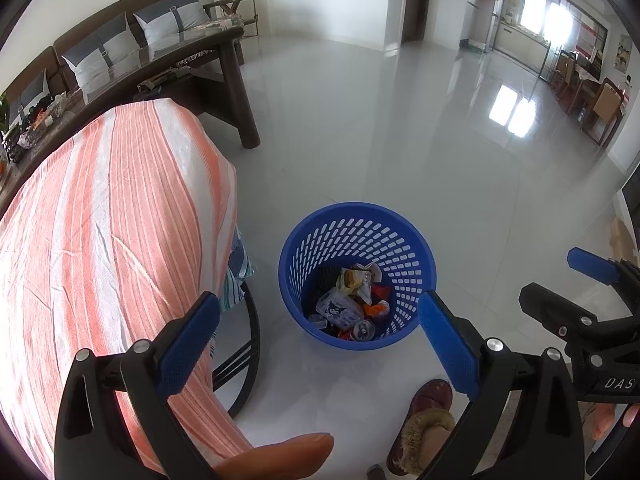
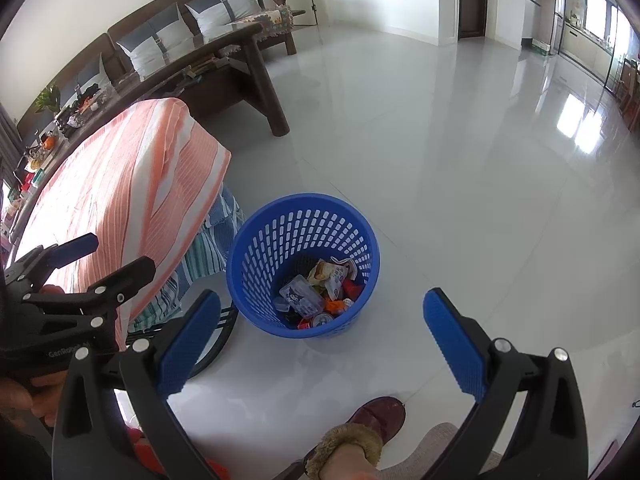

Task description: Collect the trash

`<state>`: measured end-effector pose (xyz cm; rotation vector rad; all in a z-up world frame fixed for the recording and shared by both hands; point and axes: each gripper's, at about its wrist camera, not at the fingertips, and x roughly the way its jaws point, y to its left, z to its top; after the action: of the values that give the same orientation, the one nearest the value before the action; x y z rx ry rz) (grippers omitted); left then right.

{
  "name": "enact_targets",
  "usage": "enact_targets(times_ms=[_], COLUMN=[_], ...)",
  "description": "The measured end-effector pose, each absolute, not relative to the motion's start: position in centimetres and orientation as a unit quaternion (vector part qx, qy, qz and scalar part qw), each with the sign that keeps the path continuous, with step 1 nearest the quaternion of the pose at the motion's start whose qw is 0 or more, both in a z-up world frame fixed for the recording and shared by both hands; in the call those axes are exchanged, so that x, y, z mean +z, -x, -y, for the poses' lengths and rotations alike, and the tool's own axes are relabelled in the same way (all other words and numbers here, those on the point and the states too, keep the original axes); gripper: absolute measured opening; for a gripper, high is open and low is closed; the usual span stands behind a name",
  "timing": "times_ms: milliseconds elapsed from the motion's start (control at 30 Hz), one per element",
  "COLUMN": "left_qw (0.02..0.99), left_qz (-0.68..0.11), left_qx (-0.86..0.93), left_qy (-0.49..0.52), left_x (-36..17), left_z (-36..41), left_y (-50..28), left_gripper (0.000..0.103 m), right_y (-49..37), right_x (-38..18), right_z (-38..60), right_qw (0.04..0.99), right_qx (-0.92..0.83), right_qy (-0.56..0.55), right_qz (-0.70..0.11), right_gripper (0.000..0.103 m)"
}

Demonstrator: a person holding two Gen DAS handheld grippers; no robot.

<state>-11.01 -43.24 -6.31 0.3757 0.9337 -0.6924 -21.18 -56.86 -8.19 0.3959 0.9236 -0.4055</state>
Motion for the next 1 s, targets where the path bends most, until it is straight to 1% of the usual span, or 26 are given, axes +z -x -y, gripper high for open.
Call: enact_targets(times_ms=[1000], left_qw=[0.817], left_qz=[-0.447], left_qx=[-0.318], left_qy=[-0.176], left_x=[-6.7], left_z=[43.42], left_y=[11.04], left_gripper=[0.098], right_y=[21.06], right_x=[-8.65], right_z=[56.9], right_qw=[0.854], right_qx=[-0.192], right_qy=[-0.193], right_qz=[-0.444], right_gripper=[0.098])
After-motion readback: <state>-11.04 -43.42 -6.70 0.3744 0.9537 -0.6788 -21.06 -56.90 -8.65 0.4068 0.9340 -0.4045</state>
